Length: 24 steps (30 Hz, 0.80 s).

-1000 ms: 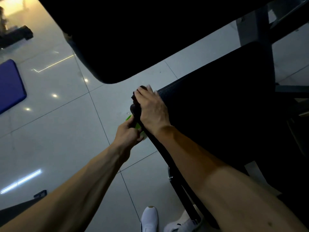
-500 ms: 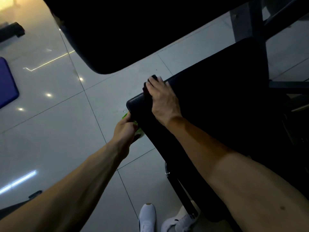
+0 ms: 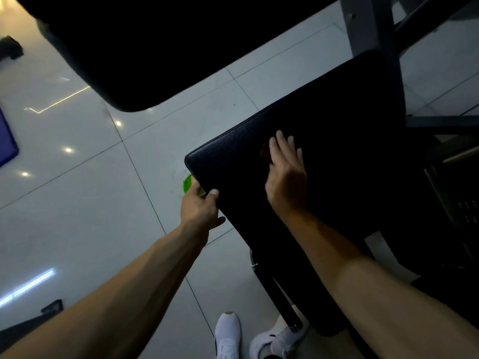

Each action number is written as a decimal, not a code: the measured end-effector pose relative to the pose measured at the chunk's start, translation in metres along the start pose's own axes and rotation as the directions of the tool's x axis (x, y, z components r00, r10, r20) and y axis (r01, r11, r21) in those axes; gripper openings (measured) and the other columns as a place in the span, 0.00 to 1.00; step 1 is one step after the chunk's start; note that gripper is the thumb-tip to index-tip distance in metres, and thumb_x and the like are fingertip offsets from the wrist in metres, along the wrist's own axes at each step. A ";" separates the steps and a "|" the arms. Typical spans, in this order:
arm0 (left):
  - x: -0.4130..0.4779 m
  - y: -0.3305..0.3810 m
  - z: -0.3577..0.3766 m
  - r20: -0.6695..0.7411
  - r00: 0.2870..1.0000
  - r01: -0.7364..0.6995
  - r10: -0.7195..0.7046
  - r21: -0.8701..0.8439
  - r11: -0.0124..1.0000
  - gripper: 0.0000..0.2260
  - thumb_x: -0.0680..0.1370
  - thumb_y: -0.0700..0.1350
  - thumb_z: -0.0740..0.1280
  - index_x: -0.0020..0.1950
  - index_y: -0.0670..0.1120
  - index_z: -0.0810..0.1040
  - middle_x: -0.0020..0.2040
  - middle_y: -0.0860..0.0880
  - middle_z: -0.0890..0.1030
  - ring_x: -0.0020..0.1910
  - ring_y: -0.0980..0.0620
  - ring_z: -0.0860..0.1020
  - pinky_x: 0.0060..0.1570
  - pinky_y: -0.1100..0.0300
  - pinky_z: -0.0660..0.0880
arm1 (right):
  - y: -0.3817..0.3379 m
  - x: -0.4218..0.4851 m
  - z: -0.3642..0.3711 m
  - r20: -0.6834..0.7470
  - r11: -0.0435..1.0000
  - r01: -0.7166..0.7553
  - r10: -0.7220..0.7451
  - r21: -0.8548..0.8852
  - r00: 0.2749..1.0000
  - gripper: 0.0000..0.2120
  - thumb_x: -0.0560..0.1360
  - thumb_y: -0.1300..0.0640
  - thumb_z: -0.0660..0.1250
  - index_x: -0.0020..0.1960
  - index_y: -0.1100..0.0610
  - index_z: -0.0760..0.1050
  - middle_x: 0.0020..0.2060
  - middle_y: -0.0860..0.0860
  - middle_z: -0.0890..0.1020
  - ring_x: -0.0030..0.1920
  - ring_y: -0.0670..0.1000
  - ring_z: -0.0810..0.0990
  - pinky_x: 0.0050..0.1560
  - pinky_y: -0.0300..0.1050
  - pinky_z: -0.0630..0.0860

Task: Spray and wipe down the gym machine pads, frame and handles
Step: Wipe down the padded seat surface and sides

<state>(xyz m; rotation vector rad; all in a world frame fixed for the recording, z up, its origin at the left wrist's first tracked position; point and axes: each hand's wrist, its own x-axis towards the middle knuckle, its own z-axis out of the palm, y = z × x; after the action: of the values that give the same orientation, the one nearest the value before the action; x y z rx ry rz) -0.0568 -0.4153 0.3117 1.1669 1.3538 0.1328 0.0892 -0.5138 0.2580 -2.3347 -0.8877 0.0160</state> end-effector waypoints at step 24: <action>-0.026 -0.051 0.031 0.055 0.997 0.048 -0.045 -0.065 0.997 0.15 0.85 0.44 0.63 0.72 0.55 0.73 0.61 0.47 0.81 0.58 0.48 0.81 0.49 0.49 0.81 | 0.035 -0.130 -0.008 0.321 0.825 0.558 -0.507 -0.087 0.800 0.35 0.76 0.70 0.66 0.81 0.56 0.64 0.82 0.54 0.61 0.83 0.57 0.56 0.83 0.54 0.52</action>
<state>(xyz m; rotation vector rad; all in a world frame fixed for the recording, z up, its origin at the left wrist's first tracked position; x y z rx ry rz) -0.0667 -0.4741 0.2872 1.0755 1.3184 0.1114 0.0114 -0.6170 0.2184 -2.1824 -1.7422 0.0397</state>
